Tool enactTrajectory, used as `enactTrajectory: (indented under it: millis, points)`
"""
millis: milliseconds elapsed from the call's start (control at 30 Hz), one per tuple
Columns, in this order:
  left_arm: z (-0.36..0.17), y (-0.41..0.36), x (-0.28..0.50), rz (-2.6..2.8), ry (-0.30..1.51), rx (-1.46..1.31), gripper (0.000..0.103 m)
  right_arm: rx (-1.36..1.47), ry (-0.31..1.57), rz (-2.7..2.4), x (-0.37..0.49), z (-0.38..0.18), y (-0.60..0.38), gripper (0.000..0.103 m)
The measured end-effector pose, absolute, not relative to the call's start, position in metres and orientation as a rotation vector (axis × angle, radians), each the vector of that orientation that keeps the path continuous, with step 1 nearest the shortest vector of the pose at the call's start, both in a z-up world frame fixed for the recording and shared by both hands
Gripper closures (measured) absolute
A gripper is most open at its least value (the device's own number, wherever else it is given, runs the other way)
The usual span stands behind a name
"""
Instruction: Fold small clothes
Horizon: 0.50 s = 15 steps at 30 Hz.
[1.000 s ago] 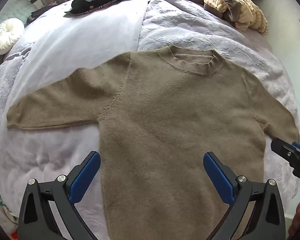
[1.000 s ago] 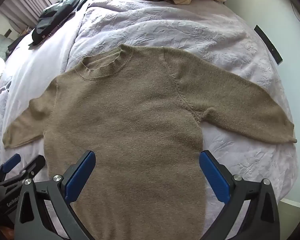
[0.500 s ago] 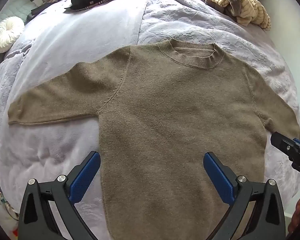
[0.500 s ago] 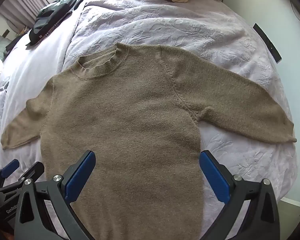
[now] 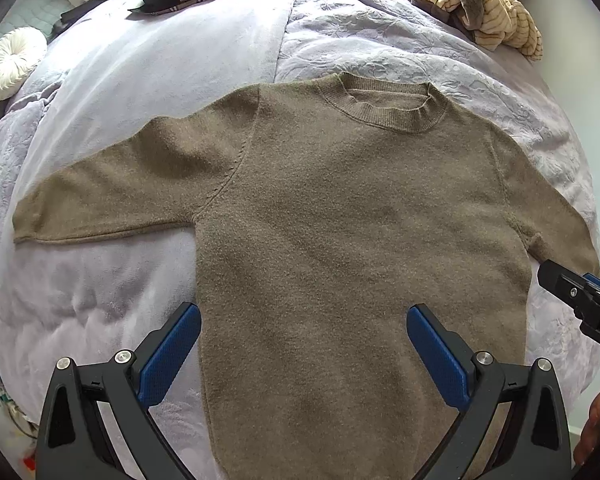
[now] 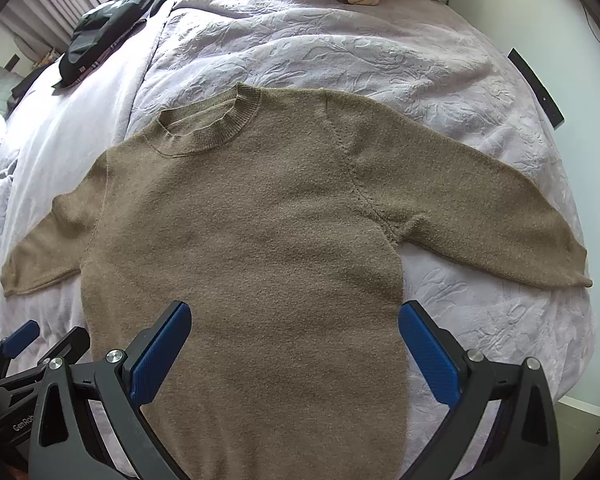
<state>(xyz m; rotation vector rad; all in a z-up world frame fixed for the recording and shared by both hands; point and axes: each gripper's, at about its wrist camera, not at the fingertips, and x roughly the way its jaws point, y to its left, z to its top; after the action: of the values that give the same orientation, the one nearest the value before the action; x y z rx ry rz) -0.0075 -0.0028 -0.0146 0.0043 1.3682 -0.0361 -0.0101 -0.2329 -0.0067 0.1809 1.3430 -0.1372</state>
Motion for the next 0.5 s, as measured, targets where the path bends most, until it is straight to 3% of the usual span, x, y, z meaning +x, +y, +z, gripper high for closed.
enactTrajectory:
  millis: [500]
  points:
    - [-0.0139,0.0007,-0.01,-0.016,1.375,-0.017,0.0,0.174,1.337,-0.134,-0.0118,-0.0039,-0.2277,0.0]
